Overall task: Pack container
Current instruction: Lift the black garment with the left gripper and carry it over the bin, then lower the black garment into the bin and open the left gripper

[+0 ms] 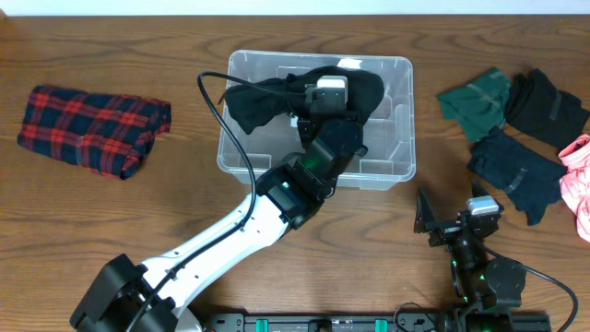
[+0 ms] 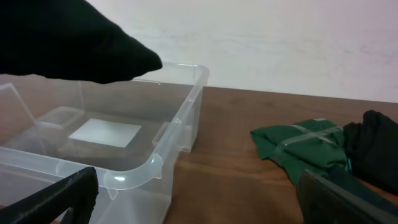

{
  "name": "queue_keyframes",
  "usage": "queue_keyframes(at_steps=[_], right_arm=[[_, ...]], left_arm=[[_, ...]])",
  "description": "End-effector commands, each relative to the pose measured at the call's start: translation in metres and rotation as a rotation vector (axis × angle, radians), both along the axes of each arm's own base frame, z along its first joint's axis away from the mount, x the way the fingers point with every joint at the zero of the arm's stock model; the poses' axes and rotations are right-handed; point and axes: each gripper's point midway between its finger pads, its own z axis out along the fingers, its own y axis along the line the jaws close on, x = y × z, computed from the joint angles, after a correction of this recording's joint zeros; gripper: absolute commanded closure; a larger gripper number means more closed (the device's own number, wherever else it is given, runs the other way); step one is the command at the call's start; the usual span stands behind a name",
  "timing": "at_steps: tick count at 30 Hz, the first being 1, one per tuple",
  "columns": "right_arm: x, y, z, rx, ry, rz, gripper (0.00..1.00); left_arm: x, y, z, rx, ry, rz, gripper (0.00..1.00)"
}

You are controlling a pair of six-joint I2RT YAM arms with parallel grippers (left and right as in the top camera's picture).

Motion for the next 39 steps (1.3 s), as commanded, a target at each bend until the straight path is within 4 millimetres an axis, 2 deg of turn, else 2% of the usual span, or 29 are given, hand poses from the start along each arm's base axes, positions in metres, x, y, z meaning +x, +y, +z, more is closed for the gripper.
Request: queue_keyframes(at_steps=[1,8,14,22,25,28,31,39], right_arm=[[0.0,0.0,0.0,0.011,-0.001,-0.001,0.01],[0.0,0.0,0.0,0.011,-0.001,-0.001,0.01],[0.0,0.0,0.0,0.011,-0.001,-0.001,0.01],[0.0,0.0,0.0,0.011,-0.001,-0.001,0.01],[0.0,0.0,0.0,0.011,-0.001,-0.001,0.02],[0.0,0.0,0.0,0.011,-0.001,-0.001,0.01],[0.0,0.0,0.0,0.011,-0.001,-0.001,0.01],[0.0,0.0,0.0,0.011,-0.001,-0.001,0.01]], left_arm=[[0.007,-0.003,0.037,-0.051,-0.08,0.023,0.94],[0.013,-0.01,0.021,-0.084,-0.055,0.032,0.94],[0.015,-0.027,0.018,-0.116,-0.063,-0.024,0.94],[0.018,-0.026,0.011,-0.1,-0.06,-0.009,0.93],[0.018,-0.026,0.013,-0.104,-0.065,-0.009,0.58],[0.018,-0.026,0.014,-0.11,-0.07,-0.009,0.32],[0.018,-0.026,0.016,-0.115,-0.074,-0.009,0.28],[0.014,-0.021,0.028,-0.123,-0.081,-0.01,0.27]])
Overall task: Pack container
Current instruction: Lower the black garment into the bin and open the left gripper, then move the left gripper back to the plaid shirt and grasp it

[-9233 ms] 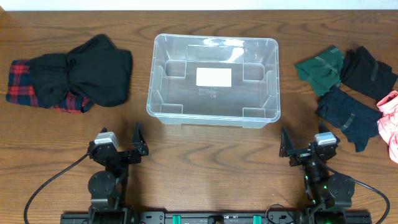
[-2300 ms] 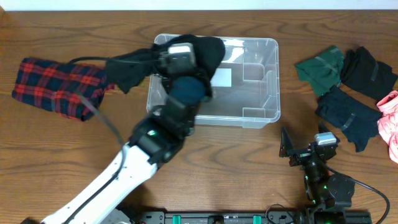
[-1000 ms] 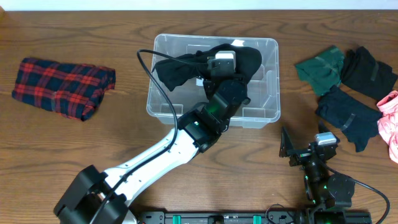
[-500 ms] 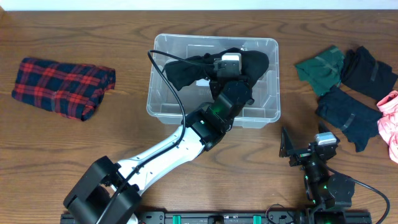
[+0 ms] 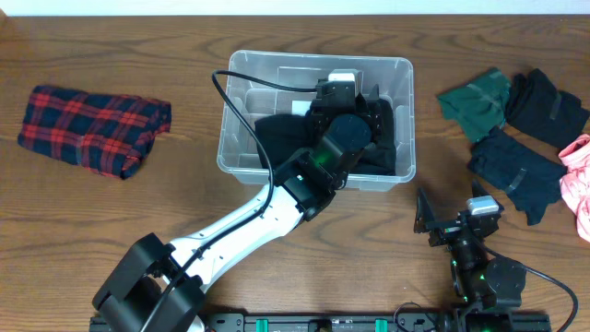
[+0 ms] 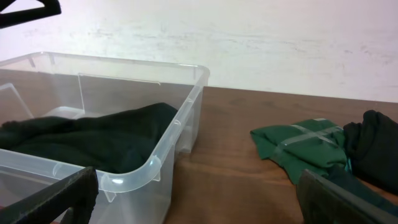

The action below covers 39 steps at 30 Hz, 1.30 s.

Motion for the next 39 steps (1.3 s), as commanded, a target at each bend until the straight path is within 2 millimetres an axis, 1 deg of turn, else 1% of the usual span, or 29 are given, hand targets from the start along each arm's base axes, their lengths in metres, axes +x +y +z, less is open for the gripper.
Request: queue_keyframes(at_steps=[1,6,11,15,18,20,21,23,24,25,26,27,28,32,35,37,39], right_arm=[[0.0,0.0,0.0,0.011,-0.001,-0.001,0.01],[0.0,0.0,0.0,0.011,-0.001,-0.001,0.01],[0.0,0.0,0.0,0.011,-0.001,-0.001,0.01],[0.0,0.0,0.0,0.011,-0.001,-0.001,0.01],[0.0,0.0,0.0,0.011,-0.001,-0.001,0.01],[0.0,0.0,0.0,0.011,-0.001,-0.001,0.01],[0.0,0.0,0.0,0.011,-0.001,-0.001,0.01],[0.0,0.0,0.0,0.011,-0.001,-0.001,0.01],[0.0,0.0,0.0,0.011,-0.001,-0.001,0.01],[0.0,0.0,0.0,0.011,-0.001,-0.001,0.01],[0.0,0.0,0.0,0.011,-0.001,-0.001,0.01],[0.0,0.0,0.0,0.011,-0.001,-0.001,0.01],[0.0,0.0,0.0,0.011,-0.001,-0.001,0.01],[0.0,0.0,0.0,0.011,-0.001,-0.001,0.01],[0.0,0.0,0.0,0.011,-0.001,-0.001,0.01],[0.0,0.0,0.0,0.011,-0.001,-0.001,0.01],[0.0,0.0,0.0,0.011,-0.001,-0.001,0.01]], left_arm=[[-0.003,0.007,0.034,-0.027,-0.05,0.014,0.27],[-0.014,0.02,0.048,0.009,-0.046,0.009,0.27],[-0.031,0.042,0.057,0.095,-0.017,0.003,0.27],[-0.042,0.073,0.053,0.171,0.047,0.027,0.27],[-0.046,0.094,0.048,0.214,0.092,0.053,0.27],[-0.047,0.113,0.043,0.246,0.129,0.084,0.27],[-0.047,0.119,0.043,0.255,0.139,0.095,0.27],[-0.047,0.145,0.043,0.28,0.183,0.138,0.27],[-0.047,0.153,0.044,0.287,0.196,0.153,0.27],[-0.048,0.168,0.046,0.298,0.219,0.181,0.26],[-0.048,0.184,0.048,0.307,0.243,0.213,0.24],[-0.048,0.206,0.051,0.319,0.275,0.259,0.21],[-0.048,0.213,0.052,0.322,0.286,0.274,0.19],[-0.045,0.275,0.057,0.368,0.353,0.393,0.11],[-0.04,0.319,0.05,0.402,0.396,0.486,0.07],[-0.038,0.34,0.043,0.436,0.43,0.523,0.06],[-0.033,0.359,0.031,0.48,0.479,0.549,0.05]])
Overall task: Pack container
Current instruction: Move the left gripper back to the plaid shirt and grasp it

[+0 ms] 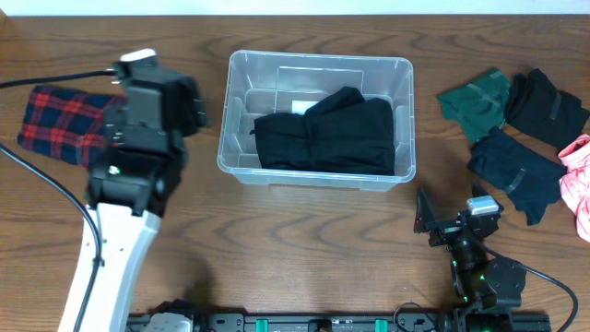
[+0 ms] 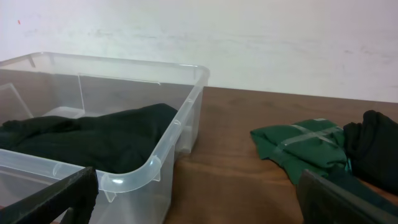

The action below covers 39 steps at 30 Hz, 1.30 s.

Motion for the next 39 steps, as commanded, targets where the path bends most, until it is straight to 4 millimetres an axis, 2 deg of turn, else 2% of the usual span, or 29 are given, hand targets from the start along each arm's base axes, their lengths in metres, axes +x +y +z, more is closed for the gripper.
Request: queue_keyframes(at_steps=[1,4,8,10,18,23,30,39], right_arm=[[0.0,0.0,0.0,0.011,-0.001,-0.001,0.01],[0.0,0.0,0.0,0.011,-0.001,-0.001,0.01],[0.0,0.0,0.0,0.011,-0.001,-0.001,0.01],[0.0,0.0,0.0,0.011,-0.001,-0.001,0.01],[0.0,0.0,0.0,0.011,-0.001,-0.001,0.01],[0.0,0.0,0.0,0.011,-0.001,-0.001,0.01],[0.0,0.0,0.0,0.011,-0.001,-0.001,0.01],[0.0,0.0,0.0,0.011,-0.001,-0.001,0.01]], left_arm=[[0.009,0.026,-0.02,0.085,0.11,-0.004,0.05],[0.022,0.037,-0.049,0.19,0.246,-0.074,0.05],[0.039,0.04,-0.094,0.308,0.42,-0.191,0.04],[0.045,0.045,-0.112,0.34,0.478,-0.191,0.03],[0.048,0.063,-0.181,0.411,0.698,-0.189,0.03],[0.043,0.081,-0.206,0.397,0.772,-0.158,0.03],[0.035,0.107,-0.225,0.366,0.821,-0.106,0.03],[0.031,0.112,-0.255,0.359,0.89,-0.106,0.03]])
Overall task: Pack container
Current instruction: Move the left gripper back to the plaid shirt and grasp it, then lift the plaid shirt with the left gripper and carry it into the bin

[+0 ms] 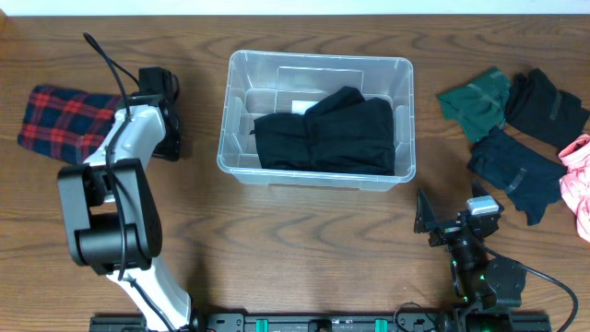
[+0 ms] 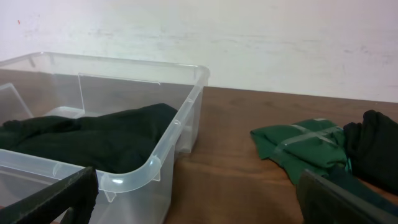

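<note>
A clear plastic container (image 1: pixel 241 164) stands mid-table with a black garment (image 1: pixel 323 138) lying flat inside; the same container (image 2: pixel 177 134) and black garment (image 2: pixel 93 140) show in the right wrist view. My left gripper (image 1: pixel 166 111) is low at the right end of a folded red-and-navy plaid cloth (image 1: pixel 74 124); its jaws cannot be made out. My right gripper (image 1: pixel 454 219) rests near the front right, open wide (image 2: pixel 196 186), with nothing between its fingers.
At the right lie a green garment (image 1: pixel 475 101), a black one (image 1: pixel 546 106), a dark navy one (image 1: pixel 512 171) and a pink one (image 1: pixel 578 180) at the table's edge. The green garment (image 2: pixel 305 146) lies ahead of my right gripper.
My left arm was raised close under the camera over the left of the table; now it is down low beside the plaid cloth's right end. The right arm and the container's contents are unchanged.
First my left gripper held the black garment over the container. Then it was down inside the container with the garment spread there. Later it was away at the left, the garment left in the container, and now it is beside the plaid cloth.
</note>
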{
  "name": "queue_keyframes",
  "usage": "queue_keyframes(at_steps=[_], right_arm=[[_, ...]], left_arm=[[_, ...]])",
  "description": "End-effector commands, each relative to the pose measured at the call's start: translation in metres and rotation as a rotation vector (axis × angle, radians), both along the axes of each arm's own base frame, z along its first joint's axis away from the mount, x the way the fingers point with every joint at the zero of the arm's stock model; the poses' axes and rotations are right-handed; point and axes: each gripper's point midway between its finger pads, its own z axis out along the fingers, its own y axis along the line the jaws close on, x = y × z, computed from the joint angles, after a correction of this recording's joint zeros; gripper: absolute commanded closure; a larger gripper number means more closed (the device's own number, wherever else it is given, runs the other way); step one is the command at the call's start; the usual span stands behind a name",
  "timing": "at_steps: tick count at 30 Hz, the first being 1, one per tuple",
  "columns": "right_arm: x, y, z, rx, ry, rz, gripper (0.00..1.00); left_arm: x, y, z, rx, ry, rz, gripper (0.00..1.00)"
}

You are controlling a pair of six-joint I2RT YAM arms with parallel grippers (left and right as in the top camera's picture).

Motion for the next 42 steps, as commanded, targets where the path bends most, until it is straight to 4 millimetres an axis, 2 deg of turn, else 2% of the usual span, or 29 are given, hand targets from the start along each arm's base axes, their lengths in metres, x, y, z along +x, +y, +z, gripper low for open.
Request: queue_keyframes(at_steps=[1,12,15,17,18,19,22,24,28,31,35,40,42], right_arm=[[0.0,0.0,0.0,0.011,-0.001,-0.001,0.01],[0.0,0.0,0.0,0.011,-0.001,-0.001,0.01],[0.0,0.0,0.0,0.011,-0.001,-0.001,0.01],[0.0,0.0,0.0,0.011,-0.001,-0.001,0.01],[0.0,0.0,0.0,0.011,-0.001,-0.001,0.01],[0.0,0.0,0.0,0.011,-0.001,-0.001,0.01],[0.0,0.0,0.0,0.011,-0.001,-0.001,0.01],[0.0,0.0,0.0,0.011,-0.001,-0.001,0.01],[0.0,0.0,0.0,0.011,-0.001,-0.001,0.01],[0.0,0.0,0.0,0.011,-0.001,-0.001,0.01],[0.0,0.0,0.0,0.011,-0.001,-0.001,0.01],[0.0,0.0,0.0,0.011,-0.001,-0.001,0.01],[0.0,0.0,0.0,0.011,-0.001,-0.001,0.01]], left_arm=[[0.0,0.007,-0.01,0.039,0.037,0.0,0.03],[0.002,0.045,-0.019,0.137,0.001,0.091,0.03],[0.005,0.054,-0.023,0.141,-0.024,0.113,0.06],[0.009,0.057,-0.025,0.142,-0.045,0.125,0.17],[0.01,0.058,-0.025,0.143,-0.057,0.128,0.28],[0.013,0.059,-0.024,0.145,-0.069,0.129,0.47],[0.016,0.058,-0.023,0.146,-0.085,0.131,0.86],[0.017,0.056,-0.023,0.144,-0.099,0.143,0.93],[0.017,0.056,-0.014,0.136,-0.156,0.2,0.94],[0.019,0.056,0.005,0.132,-0.223,0.235,0.94],[0.022,0.055,0.058,0.127,-0.356,0.264,0.94],[0.016,0.044,0.148,0.114,-0.586,0.278,0.94],[0.011,0.032,0.189,0.093,-0.702,0.27,0.94]])
